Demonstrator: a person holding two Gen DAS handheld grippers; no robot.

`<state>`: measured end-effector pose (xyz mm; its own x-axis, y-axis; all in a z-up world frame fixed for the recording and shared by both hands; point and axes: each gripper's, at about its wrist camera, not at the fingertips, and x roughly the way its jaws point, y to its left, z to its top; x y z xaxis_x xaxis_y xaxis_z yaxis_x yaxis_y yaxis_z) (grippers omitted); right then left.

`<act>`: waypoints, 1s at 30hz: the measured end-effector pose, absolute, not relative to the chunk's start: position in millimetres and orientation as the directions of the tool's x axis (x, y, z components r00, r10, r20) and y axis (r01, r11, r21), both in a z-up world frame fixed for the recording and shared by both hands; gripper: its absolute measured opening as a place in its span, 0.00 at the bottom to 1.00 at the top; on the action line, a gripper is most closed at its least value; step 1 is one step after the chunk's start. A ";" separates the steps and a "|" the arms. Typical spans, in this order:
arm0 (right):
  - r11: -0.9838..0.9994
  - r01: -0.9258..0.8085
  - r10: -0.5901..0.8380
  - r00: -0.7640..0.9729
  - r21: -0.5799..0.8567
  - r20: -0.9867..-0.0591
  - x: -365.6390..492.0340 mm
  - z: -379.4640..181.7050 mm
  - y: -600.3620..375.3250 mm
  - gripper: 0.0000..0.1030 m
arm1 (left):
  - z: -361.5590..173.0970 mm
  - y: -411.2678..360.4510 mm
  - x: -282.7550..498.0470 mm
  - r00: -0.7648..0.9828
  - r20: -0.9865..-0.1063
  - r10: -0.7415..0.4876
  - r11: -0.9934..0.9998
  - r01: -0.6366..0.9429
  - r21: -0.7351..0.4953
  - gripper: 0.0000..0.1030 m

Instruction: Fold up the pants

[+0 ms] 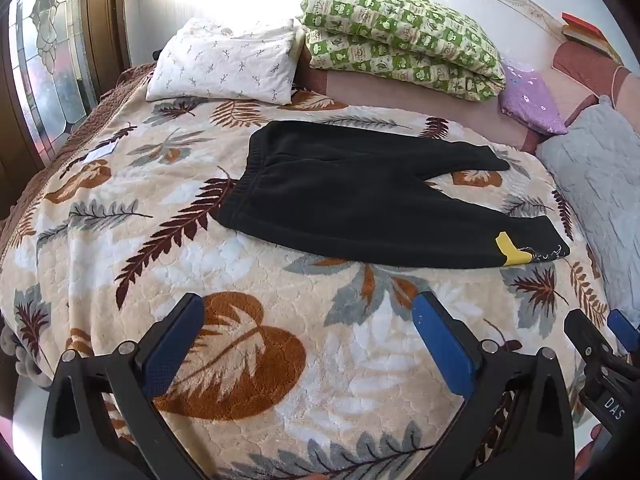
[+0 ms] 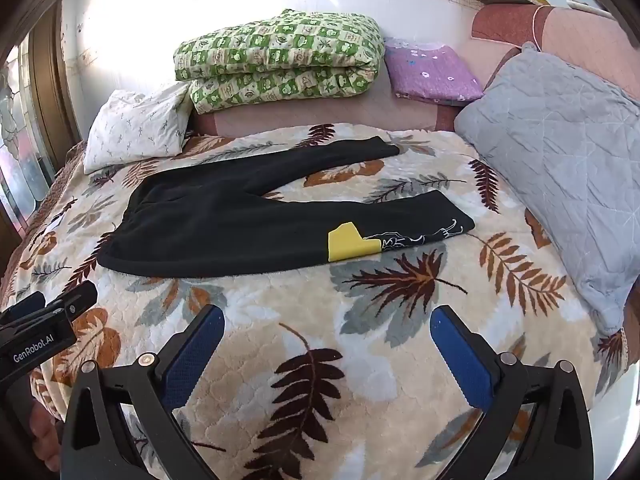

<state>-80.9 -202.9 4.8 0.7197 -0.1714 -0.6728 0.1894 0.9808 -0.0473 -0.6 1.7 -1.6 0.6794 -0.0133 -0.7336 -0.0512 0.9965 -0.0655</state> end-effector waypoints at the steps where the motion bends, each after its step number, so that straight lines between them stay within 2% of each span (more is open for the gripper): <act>1: 0.981 0.190 -0.172 0.719 -0.047 -0.674 -80.6 4.5 -203.0 1.00 | -2.3 2.1 -0.8 0.675 -0.738 -0.024 0.996 -0.046 -0.075 1.00; 30: 0.976 0.215 -0.182 0.717 -0.034 -0.673 -84.0 -0.4 -219.3 1.00 | -10.6 4.5 3.7 0.649 -0.760 0.017 0.997 -0.072 -0.039 1.00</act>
<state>-84.0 -219.3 -0.4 0.7174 -0.1816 -0.6726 0.2149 0.9760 -0.0343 3.7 4.5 -10.6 0.6493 0.0168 -0.7604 -0.0718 0.9967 -0.0392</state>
